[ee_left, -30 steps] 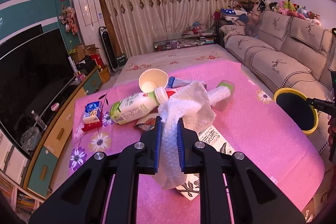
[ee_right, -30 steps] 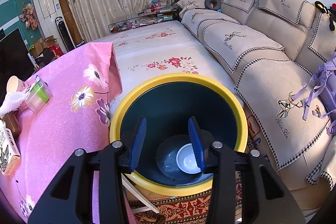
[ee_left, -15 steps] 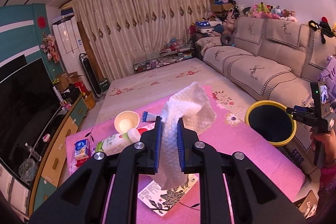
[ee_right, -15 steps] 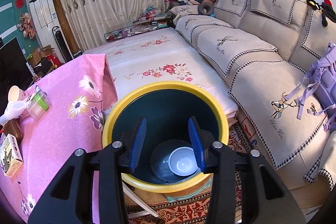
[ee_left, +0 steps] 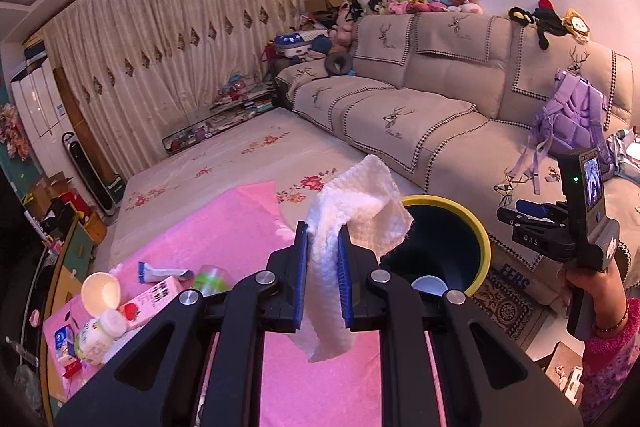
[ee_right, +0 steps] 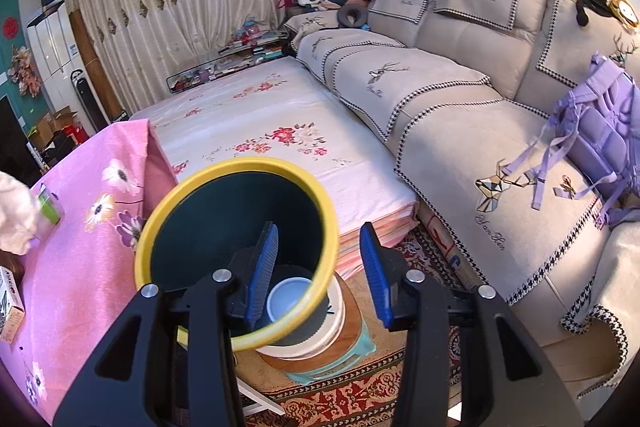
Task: Collect trash
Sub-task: 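Move the tissue over the yellow bin and open the left gripper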
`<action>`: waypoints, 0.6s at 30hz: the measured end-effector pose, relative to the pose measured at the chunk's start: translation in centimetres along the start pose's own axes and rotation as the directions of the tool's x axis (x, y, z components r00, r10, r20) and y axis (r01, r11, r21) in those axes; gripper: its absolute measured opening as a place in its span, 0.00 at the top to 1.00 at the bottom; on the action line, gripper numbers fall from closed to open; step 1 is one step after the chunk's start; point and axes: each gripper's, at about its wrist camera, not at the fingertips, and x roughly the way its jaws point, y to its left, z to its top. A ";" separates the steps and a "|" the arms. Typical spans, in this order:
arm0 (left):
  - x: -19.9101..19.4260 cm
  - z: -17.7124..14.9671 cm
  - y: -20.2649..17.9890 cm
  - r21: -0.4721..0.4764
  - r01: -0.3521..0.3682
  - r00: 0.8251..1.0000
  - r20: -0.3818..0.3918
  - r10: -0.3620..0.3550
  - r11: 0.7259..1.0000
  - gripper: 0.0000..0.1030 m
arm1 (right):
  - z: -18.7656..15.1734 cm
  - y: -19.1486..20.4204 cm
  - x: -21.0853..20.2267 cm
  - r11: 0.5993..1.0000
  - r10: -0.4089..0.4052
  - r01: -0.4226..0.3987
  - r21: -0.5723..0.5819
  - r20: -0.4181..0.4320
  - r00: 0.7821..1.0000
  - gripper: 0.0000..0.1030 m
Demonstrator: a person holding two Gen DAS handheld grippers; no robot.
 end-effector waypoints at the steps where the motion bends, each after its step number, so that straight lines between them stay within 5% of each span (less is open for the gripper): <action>1: 1.5 0.5 -0.9 0.007 0.019 1.000 -0.011 -0.019 1.000 0.86 | -0.1 -0.5 0.0 1.000 -0.004 0.004 0.007 -0.001 1.000 0.58; 9: 11.7 1.1 -6.3 0.021 0.133 0.983 -0.128 -0.129 0.991 0.86 | -0.6 -3.1 0.1 0.999 -0.035 0.035 0.033 -0.010 0.999 0.57; 18: 19.5 -0.4 -10.4 0.041 0.147 0.963 -0.234 -0.133 0.988 0.80 | -1.0 -4.1 0.3 0.998 -0.047 0.048 0.048 -0.025 0.999 0.57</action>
